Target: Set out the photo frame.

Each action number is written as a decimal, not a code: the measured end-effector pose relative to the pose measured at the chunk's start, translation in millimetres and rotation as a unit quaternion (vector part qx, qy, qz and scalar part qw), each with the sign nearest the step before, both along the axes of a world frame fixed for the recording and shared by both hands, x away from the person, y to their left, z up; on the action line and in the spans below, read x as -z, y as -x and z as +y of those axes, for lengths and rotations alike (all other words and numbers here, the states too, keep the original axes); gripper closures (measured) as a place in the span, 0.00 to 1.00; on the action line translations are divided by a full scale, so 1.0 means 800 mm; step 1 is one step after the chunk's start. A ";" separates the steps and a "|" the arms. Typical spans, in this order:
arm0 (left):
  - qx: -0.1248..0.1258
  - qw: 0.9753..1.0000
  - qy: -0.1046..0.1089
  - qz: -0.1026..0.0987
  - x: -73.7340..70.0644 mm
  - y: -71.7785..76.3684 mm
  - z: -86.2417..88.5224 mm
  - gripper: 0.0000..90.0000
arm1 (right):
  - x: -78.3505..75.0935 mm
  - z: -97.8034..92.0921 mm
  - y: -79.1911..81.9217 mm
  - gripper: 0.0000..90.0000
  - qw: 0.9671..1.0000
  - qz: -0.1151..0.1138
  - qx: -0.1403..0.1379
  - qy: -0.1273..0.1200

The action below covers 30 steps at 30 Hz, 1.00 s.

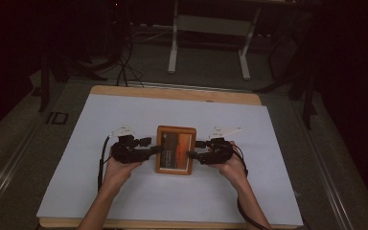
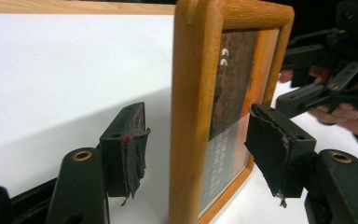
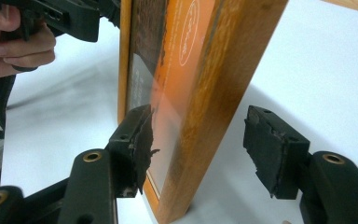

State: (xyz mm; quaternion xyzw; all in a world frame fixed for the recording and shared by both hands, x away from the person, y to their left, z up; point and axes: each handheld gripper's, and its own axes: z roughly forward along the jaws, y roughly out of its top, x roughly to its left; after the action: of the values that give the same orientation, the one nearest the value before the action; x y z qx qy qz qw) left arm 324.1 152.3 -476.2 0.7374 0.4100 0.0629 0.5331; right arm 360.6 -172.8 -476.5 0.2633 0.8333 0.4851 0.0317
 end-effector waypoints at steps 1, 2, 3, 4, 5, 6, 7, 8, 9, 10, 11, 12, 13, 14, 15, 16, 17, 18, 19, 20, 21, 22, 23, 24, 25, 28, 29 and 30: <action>-0.002 1.000 -0.007 -0.002 -0.001 0.001 0.001 0.43 | -0.001 -0.001 0.000 0.46 1.000 0.000 0.000 -0.001; -0.005 1.000 -0.013 -0.005 -0.003 0.002 0.002 0.43 | -0.002 -0.003 0.000 0.46 1.000 0.000 0.001 -0.001; -0.006 1.000 -0.017 -0.007 -0.004 0.003 0.003 0.43 | -0.003 -0.004 0.000 0.46 1.000 -0.001 0.002 -0.001; -0.007 1.000 -0.017 -0.009 -0.006 0.004 0.004 0.43 | -0.004 -0.006 0.000 0.46 1.000 -0.002 0.003 -0.001; -0.006 1.000 -0.018 -0.010 -0.007 0.005 0.006 0.43 | -0.006 -0.008 0.000 0.46 1.000 -0.002 0.003 -0.002; -0.007 1.000 -0.018 -0.011 -0.008 0.005 0.008 0.43 | -0.007 -0.010 0.000 0.46 1.000 -0.003 0.004 -0.004; -0.010 1.000 -0.019 -0.012 -0.010 0.006 0.010 0.43 | -0.008 -0.012 0.000 0.46 1.000 -0.003 0.005 -0.005; -0.013 1.000 -0.022 -0.015 -0.012 0.007 0.013 0.43 | -0.009 -0.015 0.000 0.46 1.000 -0.003 0.005 -0.006; -0.016 0.999 -0.024 -0.016 -0.013 0.007 0.016 0.43 | -0.011 -0.019 0.000 0.46 1.000 -0.004 0.007 -0.007; -0.019 0.999 -0.023 -0.017 -0.014 0.008 0.018 0.43 | -0.012 -0.022 -0.001 0.46 1.000 -0.003 0.008 -0.008; -0.021 0.999 -0.022 -0.016 -0.016 0.008 0.022 0.43 | -0.013 -0.024 0.000 0.46 1.000 -0.003 0.010 -0.009; -0.023 0.999 -0.024 -0.015 -0.017 0.008 0.024 0.43 | -0.014 -0.028 -0.001 0.46 1.000 -0.003 0.011 -0.011; -0.027 0.999 -0.030 -0.014 -0.019 0.009 0.026 0.43 | -0.014 -0.030 -0.001 0.46 1.000 -0.003 0.011 -0.012; -0.030 0.999 -0.035 -0.015 -0.020 0.009 0.027 0.43 | -0.015 -0.034 -0.001 0.46 1.000 -0.002 0.014 -0.013; -0.032 0.998 -0.042 -0.016 -0.021 0.009 0.028 0.43 | -0.016 -0.036 -0.002 0.46 1.000 -0.001 0.014 -0.016; -0.033 0.998 -0.044 -0.016 -0.021 0.010 0.029 0.43 | -0.017 -0.039 -0.002 0.46 1.000 0.000 0.016 -0.018; -0.036 0.998 -0.048 -0.015 -0.022 0.010 0.030 0.43 | -0.017 -0.041 -0.002 0.46 1.000 0.000 0.017 -0.016; -0.036 0.998 -0.050 -0.016 -0.021 0.010 0.031 0.43 | -0.017 -0.044 -0.003 0.46 1.000 0.001 0.019 -0.015; -0.036 0.998 -0.051 -0.015 -0.021 0.011 0.031 0.43 | -0.018 -0.045 -0.003 0.46 1.000 0.001 0.021 -0.015; -0.038 0.998 -0.056 -0.015 -0.020 0.010 0.032 0.43 | -0.018 -0.048 -0.004 0.46 1.000 0.001 0.023 -0.015; -0.041 0.997 -0.062 -0.015 -0.019 0.010 0.033 0.43 | -0.017 -0.050 -0.004 0.46 1.000 0.001 0.024 -0.015; -0.043 0.997 -0.067 -0.015 -0.017 0.010 0.033 0.43 | -0.017 -0.052 -0.005 0.46 1.000 0.003 0.026 -0.014; -0.047 0.996 -0.073 -0.013 -0.015 0.009 0.034 0.43 | -0.016 -0.054 -0.005 0.46 1.000 0.004 0.029 -0.012; -0.051 0.995 -0.081 -0.013 -0.013 0.009 0.035 0.43 | -0.015 -0.057 -0.006 0.46 0.999 0.006 0.031 -0.009; -0.053 0.995 -0.084 -0.010 -0.010 0.008 0.036 0.43 | -0.013 -0.059 -0.007 0.46 0.999 0.007 0.034 -0.004; -0.067 0.993 -0.095 -0.002 0.000 0.004 0.039 0.43 | -0.007 -0.067 -0.010 0.45 0.999 0.013 0.047 0.010; -0.073 0.992 -0.104 0.000 0.004 0.003 0.040 0.43 | -0.004 -0.070 -0.012 0.45 0.998 0.016 0.052 0.012; -0.078 0.991 -0.112 0.003 0.008 0.001 0.041 0.43 | -0.001 -0.074 -0.014 0.45 0.998 0.018 0.058 0.017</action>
State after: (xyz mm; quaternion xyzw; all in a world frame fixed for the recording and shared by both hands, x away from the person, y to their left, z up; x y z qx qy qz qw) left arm 323.4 185.2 -482.5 0.7584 0.4586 0.1477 0.4390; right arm 371.4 -231.9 -475.8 0.3196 0.8251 0.4633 0.0489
